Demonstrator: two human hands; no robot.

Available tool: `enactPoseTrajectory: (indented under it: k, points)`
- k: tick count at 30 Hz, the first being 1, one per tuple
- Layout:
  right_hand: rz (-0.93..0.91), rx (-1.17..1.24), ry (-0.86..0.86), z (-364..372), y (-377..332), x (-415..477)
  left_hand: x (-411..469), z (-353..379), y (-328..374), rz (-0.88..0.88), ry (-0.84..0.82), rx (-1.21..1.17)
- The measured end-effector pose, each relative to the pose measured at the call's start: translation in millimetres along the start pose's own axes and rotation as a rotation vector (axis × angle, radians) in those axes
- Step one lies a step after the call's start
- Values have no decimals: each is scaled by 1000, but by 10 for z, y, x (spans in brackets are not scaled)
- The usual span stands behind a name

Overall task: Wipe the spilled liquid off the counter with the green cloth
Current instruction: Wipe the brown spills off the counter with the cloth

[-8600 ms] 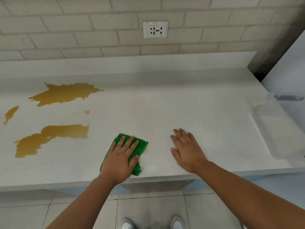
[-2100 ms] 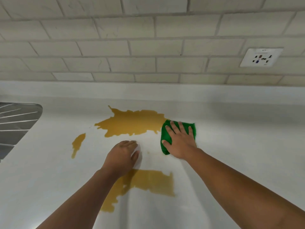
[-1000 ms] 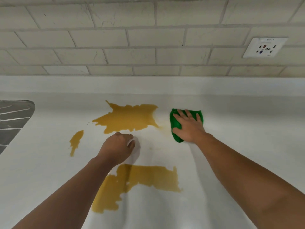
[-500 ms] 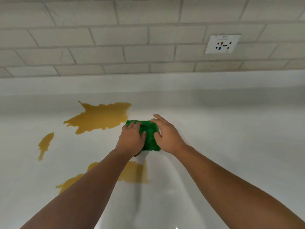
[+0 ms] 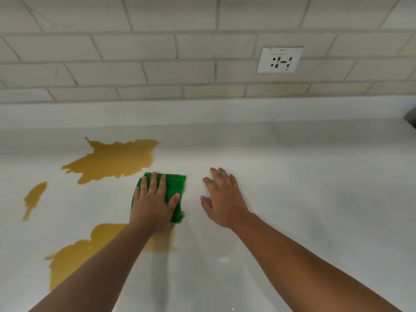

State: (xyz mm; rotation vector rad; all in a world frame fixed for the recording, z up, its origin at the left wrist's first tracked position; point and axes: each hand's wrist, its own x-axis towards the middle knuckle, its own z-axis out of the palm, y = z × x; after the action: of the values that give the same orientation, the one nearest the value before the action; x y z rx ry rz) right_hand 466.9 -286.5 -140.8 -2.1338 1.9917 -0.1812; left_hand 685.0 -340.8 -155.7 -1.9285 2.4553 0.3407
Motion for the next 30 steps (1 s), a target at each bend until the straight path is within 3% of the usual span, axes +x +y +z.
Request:
enactPoseTrajectory:
  k: [5, 10, 13, 17, 21, 23, 26, 30]
  points:
    - [-4, -11, -5, 63, 102, 6, -77, -214, -468, -186, 147, -233]
    - [-30, -56, -18, 41, 138, 36, 549, -226, -430, -240, 45, -31]
    - [-40, -68, -16, 19, 171, 109, 646, -142, -153, -134, 19, 43]
    - [-31, -77, -12, -26, 231, 244, 146, -61, 198, 141, -5, 42]
    - [-37, -82, -13, -34, 278, 333, -456, -35, -16, 255, -57, 43]
    - [-40, -81, -12, -25, 301, 344, -430, -81, -320, 197, -32, 49]
    - [-39, -71, 4, -21, 340, 319, -50, -169, -710, -37, 14, 34]
    - [-53, -78, 9, -3, 414, 248, 689, -256, -674, -237, -15, 53]
